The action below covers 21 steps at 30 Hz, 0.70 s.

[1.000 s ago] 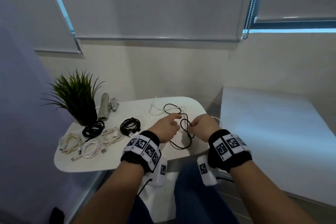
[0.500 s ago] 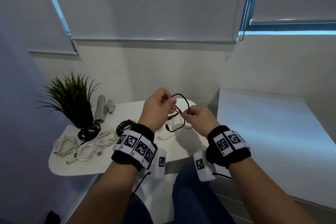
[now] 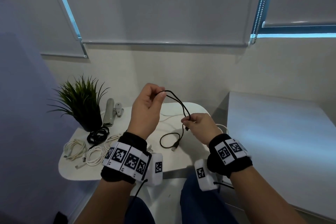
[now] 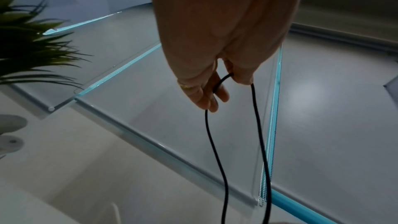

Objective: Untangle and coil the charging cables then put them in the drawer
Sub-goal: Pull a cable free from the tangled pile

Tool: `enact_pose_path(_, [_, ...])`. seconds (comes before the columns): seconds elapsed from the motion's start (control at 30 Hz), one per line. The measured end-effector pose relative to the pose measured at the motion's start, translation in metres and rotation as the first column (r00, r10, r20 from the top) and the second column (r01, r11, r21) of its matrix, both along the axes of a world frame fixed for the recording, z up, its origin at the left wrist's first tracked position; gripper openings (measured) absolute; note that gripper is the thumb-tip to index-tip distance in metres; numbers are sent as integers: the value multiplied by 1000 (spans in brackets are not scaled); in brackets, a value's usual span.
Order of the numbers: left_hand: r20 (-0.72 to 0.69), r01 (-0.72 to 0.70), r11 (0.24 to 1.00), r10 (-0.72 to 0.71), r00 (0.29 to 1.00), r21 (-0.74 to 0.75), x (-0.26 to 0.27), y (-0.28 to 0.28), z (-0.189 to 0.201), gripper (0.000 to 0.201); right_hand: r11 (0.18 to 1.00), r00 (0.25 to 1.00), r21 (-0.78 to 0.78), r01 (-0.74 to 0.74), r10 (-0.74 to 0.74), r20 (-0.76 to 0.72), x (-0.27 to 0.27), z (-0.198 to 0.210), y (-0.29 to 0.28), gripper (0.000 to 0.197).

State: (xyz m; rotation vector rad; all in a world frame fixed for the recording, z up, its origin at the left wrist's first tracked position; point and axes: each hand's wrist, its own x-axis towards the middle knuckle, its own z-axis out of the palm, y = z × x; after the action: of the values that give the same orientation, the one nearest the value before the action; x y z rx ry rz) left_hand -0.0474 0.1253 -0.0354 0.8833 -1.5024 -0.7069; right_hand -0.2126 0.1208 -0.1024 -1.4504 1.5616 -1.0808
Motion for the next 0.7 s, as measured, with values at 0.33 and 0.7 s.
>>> enact_pose_path(0.33, [-232, -1, 999, 13, 973, 49, 16, -6, -8, 15, 1000, 940, -13, 8, -4, 340, 5, -3, -5, 21])
enact_pose_path(0.7, [-104, -81, 978, 103, 989, 194, 22, -14, -26, 31, 997, 708, 70, -14, -40, 705, 10, 32, -3, 20])
